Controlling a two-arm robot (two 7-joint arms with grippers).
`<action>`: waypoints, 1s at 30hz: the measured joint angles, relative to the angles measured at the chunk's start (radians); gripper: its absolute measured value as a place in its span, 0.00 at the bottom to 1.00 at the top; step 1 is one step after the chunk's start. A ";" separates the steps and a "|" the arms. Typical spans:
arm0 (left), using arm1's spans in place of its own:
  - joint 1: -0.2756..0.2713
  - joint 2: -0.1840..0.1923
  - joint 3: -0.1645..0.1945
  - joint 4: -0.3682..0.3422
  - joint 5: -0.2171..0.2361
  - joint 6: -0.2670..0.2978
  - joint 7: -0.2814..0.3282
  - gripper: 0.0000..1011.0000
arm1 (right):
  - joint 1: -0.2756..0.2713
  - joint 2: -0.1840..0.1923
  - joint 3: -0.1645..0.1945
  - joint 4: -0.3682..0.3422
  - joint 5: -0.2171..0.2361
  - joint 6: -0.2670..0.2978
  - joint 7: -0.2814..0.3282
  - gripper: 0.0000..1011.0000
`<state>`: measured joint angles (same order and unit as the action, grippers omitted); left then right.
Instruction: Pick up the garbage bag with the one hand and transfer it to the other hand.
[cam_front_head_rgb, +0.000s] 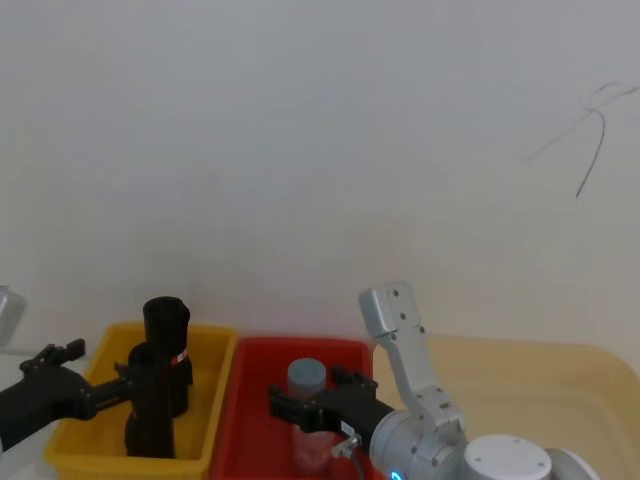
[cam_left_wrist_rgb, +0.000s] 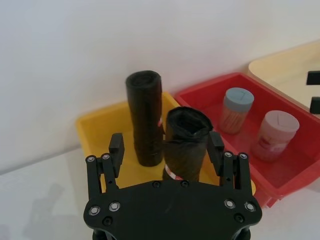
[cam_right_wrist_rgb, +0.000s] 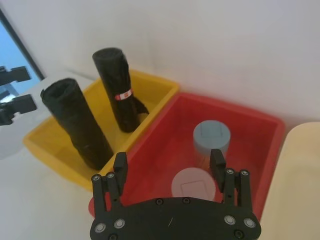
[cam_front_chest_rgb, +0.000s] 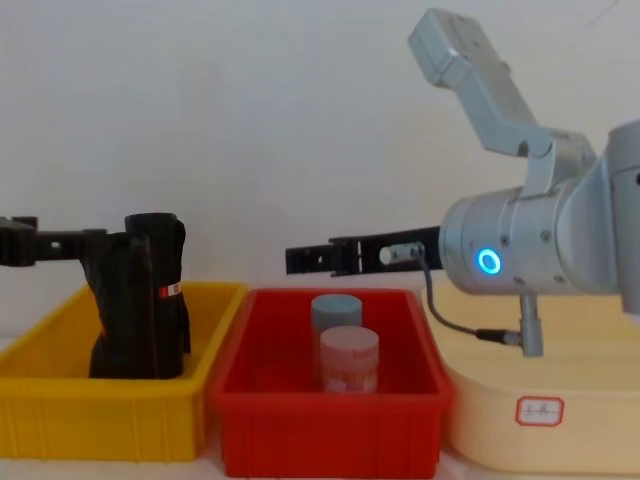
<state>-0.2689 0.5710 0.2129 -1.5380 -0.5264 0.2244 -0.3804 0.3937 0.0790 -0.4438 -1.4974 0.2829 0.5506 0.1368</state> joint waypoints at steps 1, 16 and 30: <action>-0.009 -0.003 0.009 0.012 0.001 -0.003 -0.006 0.99 | 0.000 -0.001 -0.001 0.002 0.000 0.002 0.001 0.99; -0.056 -0.036 0.065 0.102 0.004 -0.023 -0.030 0.99 | 0.015 -0.012 -0.017 0.053 -0.004 0.023 0.034 0.99; -0.086 -0.071 0.098 0.157 0.008 -0.035 -0.038 0.99 | 0.037 -0.016 -0.007 0.116 -0.025 -0.002 0.039 0.99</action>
<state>-0.3553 0.5000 0.3109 -1.3806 -0.5179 0.1891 -0.4186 0.4304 0.0630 -0.4513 -1.3813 0.2578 0.5482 0.1758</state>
